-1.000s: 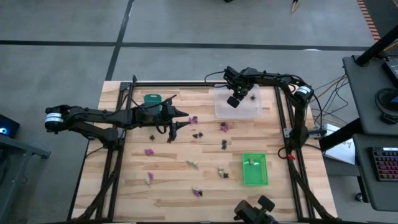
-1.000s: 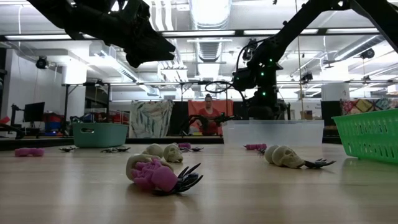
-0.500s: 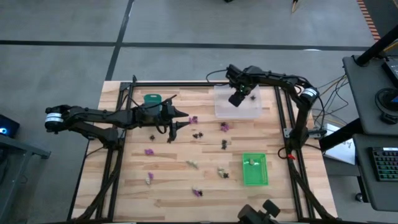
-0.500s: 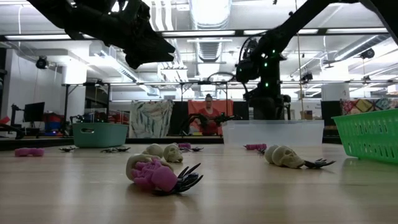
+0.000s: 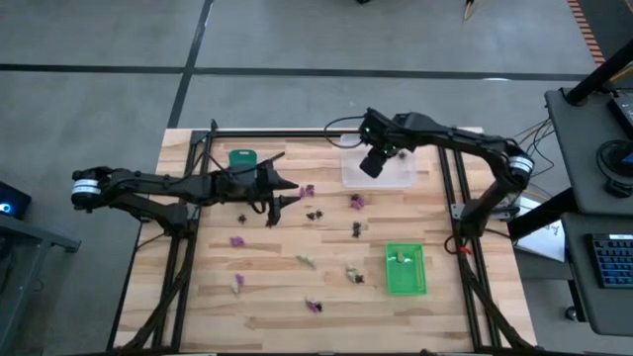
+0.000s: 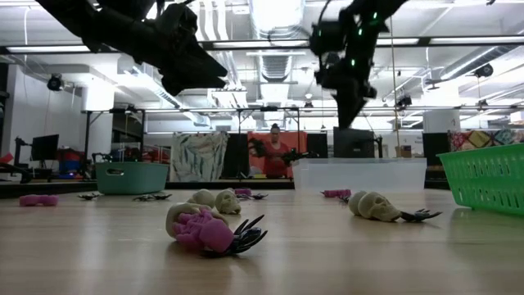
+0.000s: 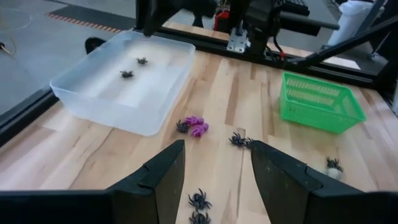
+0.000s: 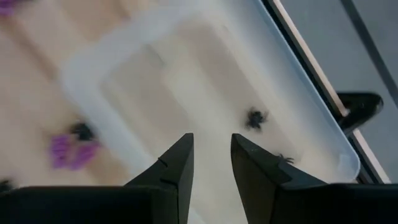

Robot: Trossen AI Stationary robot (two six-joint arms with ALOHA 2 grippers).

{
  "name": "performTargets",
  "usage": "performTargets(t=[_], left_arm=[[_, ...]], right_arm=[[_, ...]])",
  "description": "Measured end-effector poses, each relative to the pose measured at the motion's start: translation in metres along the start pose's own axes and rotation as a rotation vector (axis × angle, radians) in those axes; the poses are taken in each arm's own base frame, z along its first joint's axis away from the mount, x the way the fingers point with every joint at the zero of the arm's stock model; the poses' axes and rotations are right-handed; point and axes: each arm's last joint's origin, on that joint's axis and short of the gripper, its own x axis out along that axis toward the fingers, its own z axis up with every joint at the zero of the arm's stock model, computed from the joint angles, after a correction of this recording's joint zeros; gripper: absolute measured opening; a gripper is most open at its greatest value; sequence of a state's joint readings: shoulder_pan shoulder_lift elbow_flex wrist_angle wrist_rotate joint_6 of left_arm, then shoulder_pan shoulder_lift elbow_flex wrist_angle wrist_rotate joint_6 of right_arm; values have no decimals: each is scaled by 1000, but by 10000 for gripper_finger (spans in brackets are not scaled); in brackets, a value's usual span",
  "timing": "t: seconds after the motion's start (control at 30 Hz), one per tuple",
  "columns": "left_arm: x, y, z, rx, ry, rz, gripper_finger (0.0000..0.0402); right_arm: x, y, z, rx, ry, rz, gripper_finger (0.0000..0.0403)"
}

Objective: Sort Halloween decoration
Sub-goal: Put the white skull toy into the green bin

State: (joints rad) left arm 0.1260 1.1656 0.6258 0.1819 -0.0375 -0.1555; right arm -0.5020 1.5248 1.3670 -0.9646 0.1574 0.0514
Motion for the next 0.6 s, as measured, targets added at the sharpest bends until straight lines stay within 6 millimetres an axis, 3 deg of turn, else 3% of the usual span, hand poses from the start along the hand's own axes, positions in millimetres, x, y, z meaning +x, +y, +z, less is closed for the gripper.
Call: performTargets(t=[0.27, 0.6], left_arm=[[-1, -14, -4, 46, 20, -56, 168], [-3, -36, -15, 174, 96, -137, 168]], right_arm=[[-38, 51, -15, -148, -150, 88, 94], [-41, 109, -47, -312, -310, 213, 79]])
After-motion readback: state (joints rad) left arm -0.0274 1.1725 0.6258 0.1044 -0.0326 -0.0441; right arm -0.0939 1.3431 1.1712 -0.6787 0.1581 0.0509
